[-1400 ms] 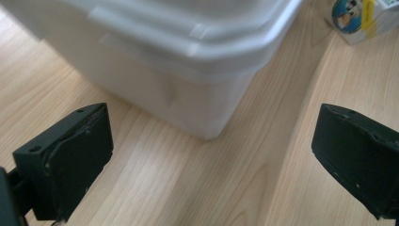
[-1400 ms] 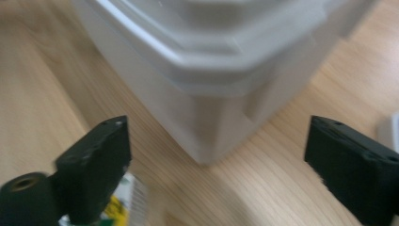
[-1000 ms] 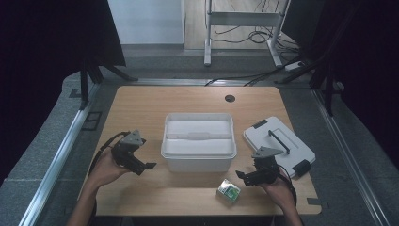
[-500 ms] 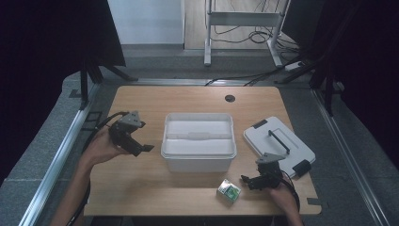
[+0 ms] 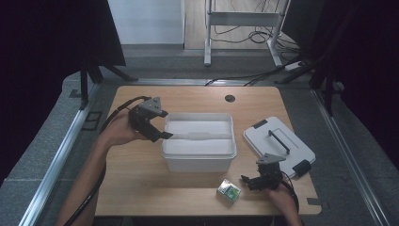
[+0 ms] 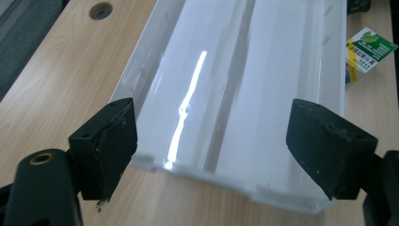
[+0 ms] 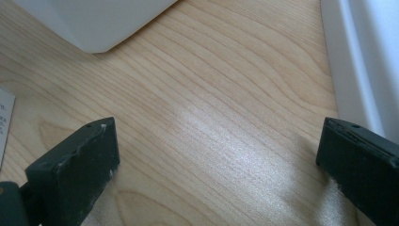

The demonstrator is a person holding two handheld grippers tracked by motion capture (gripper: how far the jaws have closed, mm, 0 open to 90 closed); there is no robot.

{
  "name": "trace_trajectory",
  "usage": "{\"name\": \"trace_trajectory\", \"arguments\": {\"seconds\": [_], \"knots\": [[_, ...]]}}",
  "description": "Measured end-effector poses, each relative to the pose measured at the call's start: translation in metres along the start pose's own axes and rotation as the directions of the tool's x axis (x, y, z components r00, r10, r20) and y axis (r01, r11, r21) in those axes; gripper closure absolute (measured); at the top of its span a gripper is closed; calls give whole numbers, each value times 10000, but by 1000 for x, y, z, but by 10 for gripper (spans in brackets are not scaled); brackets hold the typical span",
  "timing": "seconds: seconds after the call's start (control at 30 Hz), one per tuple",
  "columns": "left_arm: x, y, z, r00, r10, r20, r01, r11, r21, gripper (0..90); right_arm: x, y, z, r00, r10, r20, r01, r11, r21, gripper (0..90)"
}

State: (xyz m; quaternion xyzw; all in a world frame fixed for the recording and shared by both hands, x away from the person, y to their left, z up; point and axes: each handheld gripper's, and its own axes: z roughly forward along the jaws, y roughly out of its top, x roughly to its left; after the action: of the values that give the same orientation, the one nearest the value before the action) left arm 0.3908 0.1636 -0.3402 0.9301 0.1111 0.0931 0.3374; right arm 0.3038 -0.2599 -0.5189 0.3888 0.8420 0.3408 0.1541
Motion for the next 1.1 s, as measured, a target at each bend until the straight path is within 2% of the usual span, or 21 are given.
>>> {"name": "trace_trajectory", "arguments": {"seconds": [0.23, 0.4, 0.57, 0.67, 0.73, 0.83, 0.93, 1.0, 1.07, 1.1], "knots": [[-3, 27, 27, 9973, 573, 455, -582, 9981, 190, 240, 0, 0, 0, 10000, 33, 37, -33, 10000, -2, 0], [-6, 41, 48, 9928, 888, 801, -921, 9950, 382, 364, 1, 0, 0, 10000, 50, 58, -50, 10000, -16, 0], [-8, 52, 70, 9877, 1140, 1067, -1225, 9895, 770, 475, 1, 0, 0, 10000, 44, 65, -44, 10000, -23, 0], [-8, 54, 82, 9856, 1239, 1149, -1364, 9848, 1079, 546, 1, 0, 0, 10000, 41, 65, -41, 10000, -23, 0], [-8, 55, 89, 9819, 1371, 1304, -1529, 9809, 1203, 598, 1, 0, 0, 10000, 44, 66, -44, 10000, -23, 0], [-6, 54, 97, 9799, 1219, 1577, -1423, 9819, 1250, 677, 1, 0, 0, 10000, 24, 54, -24, 10000, -17, 0], [-4, 53, 102, 9788, 1207, 1657, -1444, 9796, 1397, 760, 1, 0, 0, 10000, 26, 57, -25, 10000, -17, 0], [-4, 53, 103, 9762, 1250, 1771, -1492, 9801, 1308, 807, 1, 0, 0, 10000, 25, 56, -25, 10000, -16, 0], [-4, 53, 103, 9777, 1301, 1646, -1529, 9790, 1347, 857, 1, 0, 0, 10000, 24, 54, -24, 10000, -18, 0], [-3, 53, 103, 9762, 1295, 1742, -1536, 9792, 1326, 872, 1, 0, 0, 10000, 26, 54, -26, 10000, -16, 0]]}}
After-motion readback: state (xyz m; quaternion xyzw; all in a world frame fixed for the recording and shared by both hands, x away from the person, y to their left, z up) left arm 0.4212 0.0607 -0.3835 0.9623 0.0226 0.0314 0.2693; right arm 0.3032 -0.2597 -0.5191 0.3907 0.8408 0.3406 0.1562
